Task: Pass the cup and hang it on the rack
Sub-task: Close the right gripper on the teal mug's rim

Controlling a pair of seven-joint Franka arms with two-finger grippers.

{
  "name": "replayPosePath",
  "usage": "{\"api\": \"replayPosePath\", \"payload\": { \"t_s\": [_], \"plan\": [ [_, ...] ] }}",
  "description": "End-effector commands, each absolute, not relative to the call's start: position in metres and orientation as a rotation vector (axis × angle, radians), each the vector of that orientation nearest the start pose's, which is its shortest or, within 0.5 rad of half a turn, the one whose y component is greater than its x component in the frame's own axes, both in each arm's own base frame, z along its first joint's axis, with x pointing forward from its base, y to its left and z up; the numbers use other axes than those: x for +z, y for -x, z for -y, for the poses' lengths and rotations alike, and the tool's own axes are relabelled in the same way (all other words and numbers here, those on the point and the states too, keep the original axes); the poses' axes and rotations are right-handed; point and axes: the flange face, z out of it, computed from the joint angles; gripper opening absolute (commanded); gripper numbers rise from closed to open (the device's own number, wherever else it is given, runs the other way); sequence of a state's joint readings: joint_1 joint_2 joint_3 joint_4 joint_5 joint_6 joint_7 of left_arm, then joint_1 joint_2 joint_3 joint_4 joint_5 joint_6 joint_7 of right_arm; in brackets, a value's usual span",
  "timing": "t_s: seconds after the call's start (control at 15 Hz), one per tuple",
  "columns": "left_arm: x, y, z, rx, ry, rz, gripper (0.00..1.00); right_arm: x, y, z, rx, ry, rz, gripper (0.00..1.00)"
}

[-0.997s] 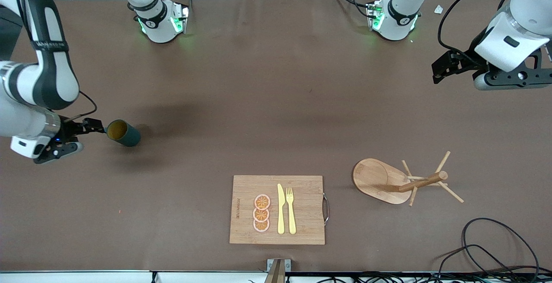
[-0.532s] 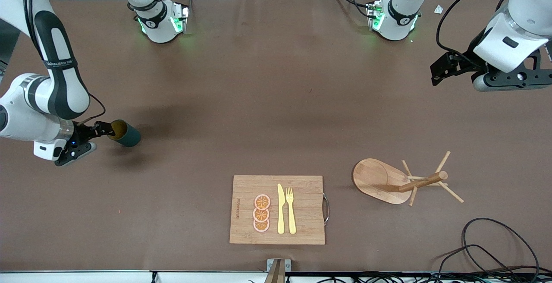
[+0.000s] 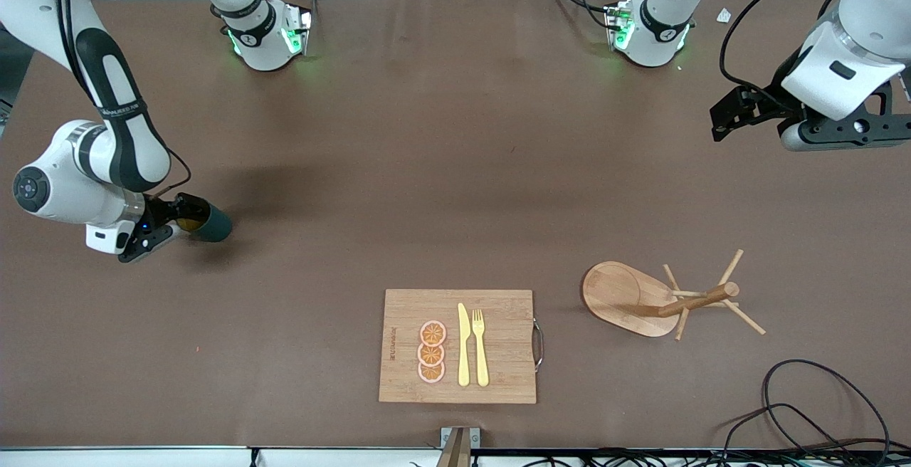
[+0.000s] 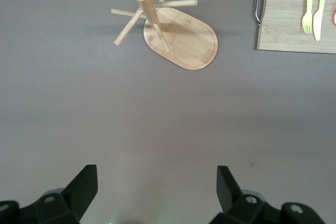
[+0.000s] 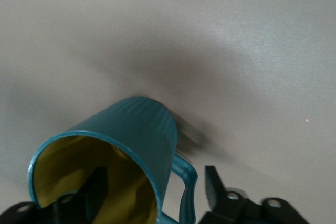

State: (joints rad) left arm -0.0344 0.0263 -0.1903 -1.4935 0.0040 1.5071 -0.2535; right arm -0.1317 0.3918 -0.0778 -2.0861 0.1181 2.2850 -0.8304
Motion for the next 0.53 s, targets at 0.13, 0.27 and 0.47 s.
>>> {"api": "replayPosePath", "payload": {
  "t_s": [0.13, 0.27, 0.47],
  "plan": [
    [0.645, -0.544, 0.125, 0.011, 3.152, 0.06, 1.0, 0.228, -0.551, 0.112, 0.166, 2.865, 0.842, 0.0],
    [0.645, -0.543, 0.124, 0.013, 3.151, 0.065, 1.0, 0.237, -0.557, 0.099, 0.147, 2.861, 0.881, 0.0],
    [0.644, -0.544, 0.124, 0.015, 3.151, 0.062, 1.0, 0.264, -0.571, 0.075, 0.136, 2.857, 0.904, 0.0]
  ]
}}
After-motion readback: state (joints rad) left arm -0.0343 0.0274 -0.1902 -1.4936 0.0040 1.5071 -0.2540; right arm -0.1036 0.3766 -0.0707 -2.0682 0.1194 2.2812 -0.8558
